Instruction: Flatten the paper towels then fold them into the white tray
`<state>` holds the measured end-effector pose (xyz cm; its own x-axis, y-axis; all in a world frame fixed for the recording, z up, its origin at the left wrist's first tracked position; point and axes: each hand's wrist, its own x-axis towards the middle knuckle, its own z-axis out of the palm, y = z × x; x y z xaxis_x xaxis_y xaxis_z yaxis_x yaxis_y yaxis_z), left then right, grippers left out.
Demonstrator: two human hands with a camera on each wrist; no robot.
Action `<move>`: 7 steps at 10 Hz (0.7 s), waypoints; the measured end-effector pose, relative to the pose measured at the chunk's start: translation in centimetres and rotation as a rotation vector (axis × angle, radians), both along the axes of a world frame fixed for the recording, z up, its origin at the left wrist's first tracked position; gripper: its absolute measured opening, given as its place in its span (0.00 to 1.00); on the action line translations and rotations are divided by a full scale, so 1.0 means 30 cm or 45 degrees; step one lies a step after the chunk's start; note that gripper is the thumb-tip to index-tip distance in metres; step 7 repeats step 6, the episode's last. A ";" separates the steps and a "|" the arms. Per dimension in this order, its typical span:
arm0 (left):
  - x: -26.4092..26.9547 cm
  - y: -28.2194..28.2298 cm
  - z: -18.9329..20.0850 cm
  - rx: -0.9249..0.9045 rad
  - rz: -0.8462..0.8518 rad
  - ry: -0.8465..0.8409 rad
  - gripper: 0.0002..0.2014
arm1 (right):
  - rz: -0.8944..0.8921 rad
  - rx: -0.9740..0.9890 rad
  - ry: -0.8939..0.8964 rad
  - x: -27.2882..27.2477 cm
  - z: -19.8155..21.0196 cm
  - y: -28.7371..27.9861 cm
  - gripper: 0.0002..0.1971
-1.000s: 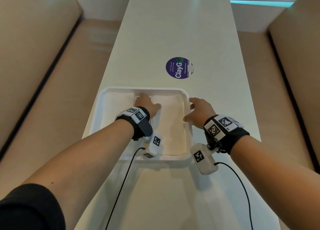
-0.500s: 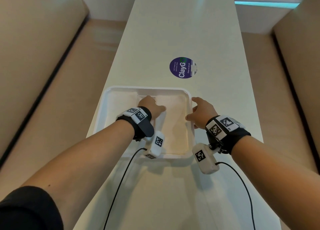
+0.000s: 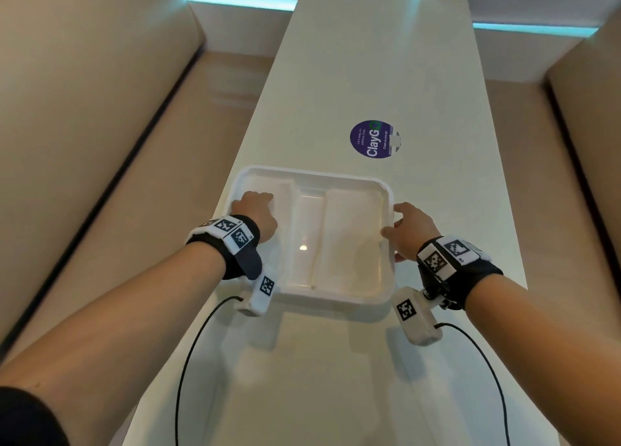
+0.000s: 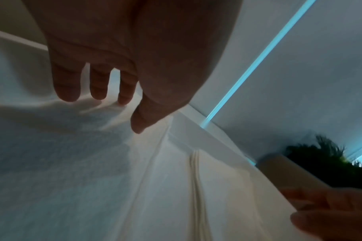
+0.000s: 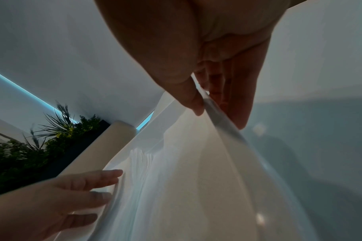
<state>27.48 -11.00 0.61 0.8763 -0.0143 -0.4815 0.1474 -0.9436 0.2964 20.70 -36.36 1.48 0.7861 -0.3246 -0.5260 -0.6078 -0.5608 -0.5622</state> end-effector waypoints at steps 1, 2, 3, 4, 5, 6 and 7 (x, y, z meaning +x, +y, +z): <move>-0.013 -0.004 -0.012 0.105 -0.131 0.118 0.32 | -0.017 0.000 0.007 -0.002 -0.001 0.003 0.29; -0.020 -0.014 -0.021 0.118 -0.177 0.138 0.33 | -0.034 0.005 0.011 -0.003 -0.006 0.002 0.30; -0.019 -0.012 -0.033 0.134 -0.199 0.135 0.33 | -0.049 0.005 0.004 -0.007 -0.009 0.004 0.29; -0.020 -0.014 -0.018 0.141 -0.197 0.125 0.33 | -0.058 0.020 -0.006 -0.008 -0.012 0.002 0.29; -0.026 -0.015 -0.007 0.123 -0.174 0.071 0.33 | -0.041 0.045 -0.009 -0.009 -0.013 -0.003 0.29; -0.039 -0.012 0.002 -0.027 -0.096 -0.051 0.31 | -0.053 0.016 -0.024 -0.019 -0.017 -0.019 0.32; -0.039 -0.012 0.002 -0.027 -0.096 -0.051 0.31 | -0.053 0.016 -0.024 -0.019 -0.017 -0.019 0.32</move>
